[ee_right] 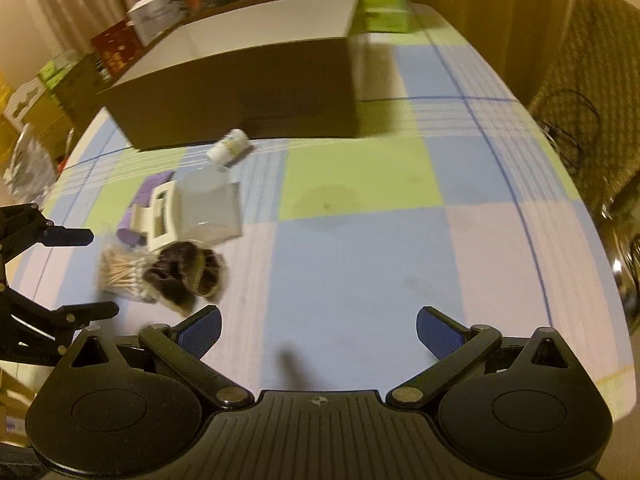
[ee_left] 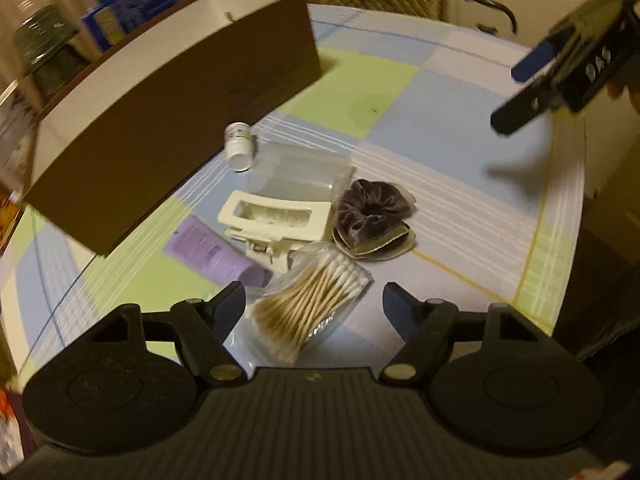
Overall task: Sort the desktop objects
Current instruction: 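Grasp the cotton swab bag with the left tool while the right tool grasps the brown scrunchie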
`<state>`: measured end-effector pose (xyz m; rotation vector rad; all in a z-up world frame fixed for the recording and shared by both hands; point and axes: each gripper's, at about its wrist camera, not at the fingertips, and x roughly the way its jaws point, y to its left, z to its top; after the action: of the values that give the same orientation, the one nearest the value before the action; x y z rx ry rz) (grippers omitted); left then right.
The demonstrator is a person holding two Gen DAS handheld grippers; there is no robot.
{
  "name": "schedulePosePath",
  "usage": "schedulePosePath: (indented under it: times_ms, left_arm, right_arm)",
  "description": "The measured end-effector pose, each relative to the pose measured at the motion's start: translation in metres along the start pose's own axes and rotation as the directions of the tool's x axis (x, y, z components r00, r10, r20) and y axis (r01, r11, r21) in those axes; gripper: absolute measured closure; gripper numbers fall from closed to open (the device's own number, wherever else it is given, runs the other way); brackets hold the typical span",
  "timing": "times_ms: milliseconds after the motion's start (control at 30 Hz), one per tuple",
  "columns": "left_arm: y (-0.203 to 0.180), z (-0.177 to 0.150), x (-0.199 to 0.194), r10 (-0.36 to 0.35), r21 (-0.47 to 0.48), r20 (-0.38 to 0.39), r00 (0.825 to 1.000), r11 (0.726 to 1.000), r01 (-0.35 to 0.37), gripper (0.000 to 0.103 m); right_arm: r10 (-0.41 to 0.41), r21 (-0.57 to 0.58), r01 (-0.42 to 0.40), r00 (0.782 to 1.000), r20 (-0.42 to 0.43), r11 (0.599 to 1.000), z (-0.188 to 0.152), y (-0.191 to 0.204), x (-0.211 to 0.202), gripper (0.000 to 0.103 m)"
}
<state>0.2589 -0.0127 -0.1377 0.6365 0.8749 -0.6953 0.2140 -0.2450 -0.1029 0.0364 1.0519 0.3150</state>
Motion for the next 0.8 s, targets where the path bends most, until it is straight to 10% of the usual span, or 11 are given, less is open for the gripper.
schedulePosePath:
  times_ms: [167,333,600,800]
  left_arm:
    - [0.002,0.0,0.018,-0.012,0.053,-0.035,0.999,0.999,0.014,0.039]
    - [0.011,-0.003,0.023,-0.03,-0.016,-0.078,0.997,0.999,0.029,0.073]
    - [0.035,-0.028,0.007,-0.012,-0.24,-0.139,0.99,0.97,-0.022,0.077]
    - [0.067,-0.053,-0.006,0.067,-0.426,-0.218,0.974,0.891,-0.157,0.077]
  right_arm:
    - [-0.018,0.05,0.019,1.0,-0.007,0.999,-0.004,-0.01,-0.003,0.002]
    - [-0.021,0.063,0.022,1.0,-0.014,0.998,-0.007,-0.01,-0.003,0.002]
    - [0.014,0.026,-0.014,1.0,-0.01,1.0,-0.001,0.004,0.005,0.002]
    - [0.09,-0.07,-0.091,0.996,-0.009,0.993,0.006,0.033,0.017,0.002]
